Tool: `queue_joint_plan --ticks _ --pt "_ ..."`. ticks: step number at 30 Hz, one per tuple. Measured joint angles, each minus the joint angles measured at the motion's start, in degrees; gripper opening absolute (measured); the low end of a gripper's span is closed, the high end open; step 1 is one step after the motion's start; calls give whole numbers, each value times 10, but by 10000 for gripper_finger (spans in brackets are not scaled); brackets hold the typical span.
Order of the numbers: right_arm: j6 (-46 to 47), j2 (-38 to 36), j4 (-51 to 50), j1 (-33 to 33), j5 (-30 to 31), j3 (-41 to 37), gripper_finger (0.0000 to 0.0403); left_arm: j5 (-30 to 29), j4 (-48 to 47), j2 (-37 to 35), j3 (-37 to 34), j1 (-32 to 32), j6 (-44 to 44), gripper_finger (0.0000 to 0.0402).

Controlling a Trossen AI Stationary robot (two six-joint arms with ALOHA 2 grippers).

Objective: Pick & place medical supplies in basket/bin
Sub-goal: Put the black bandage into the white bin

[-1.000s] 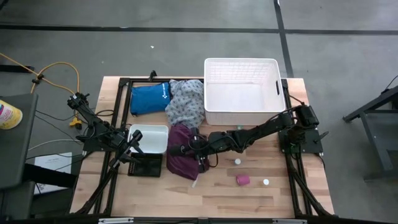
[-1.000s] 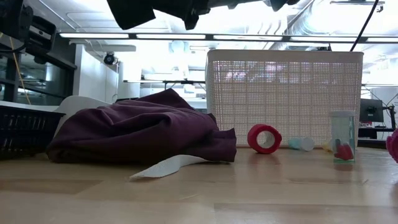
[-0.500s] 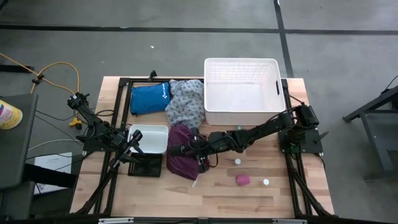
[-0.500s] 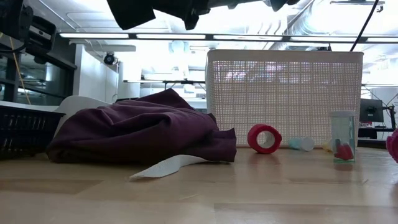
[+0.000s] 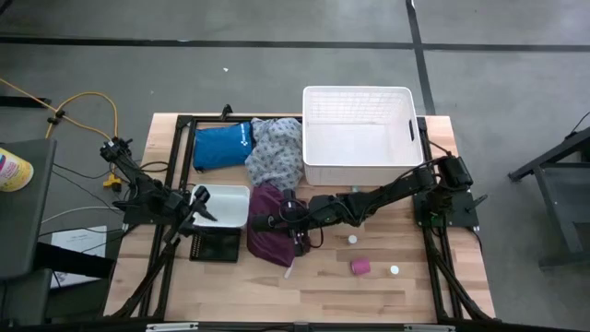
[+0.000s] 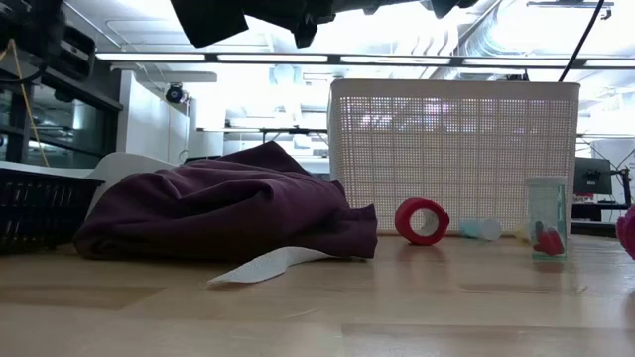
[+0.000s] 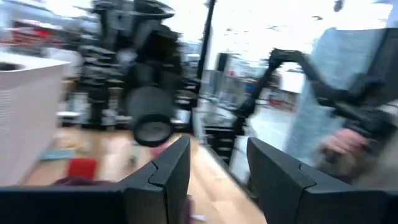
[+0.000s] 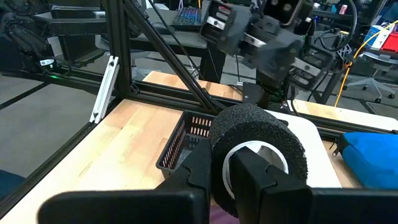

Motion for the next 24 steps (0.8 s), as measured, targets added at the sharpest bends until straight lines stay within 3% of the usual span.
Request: queue_joint_plan --ticks 8,13,18,24 --pt "0 0 0 0 0 0 31 -124 0 2 0 0 1 153" --pt "0 0 0 0 0 0 31 -154 19 30 0 0 -4 153" --pt "0 0 0 0 0 0 31 -162 78 100 16 0 -4 153" --pt "0 0 0 0 0 0 31 -162 191 238 48 0 -5 153"
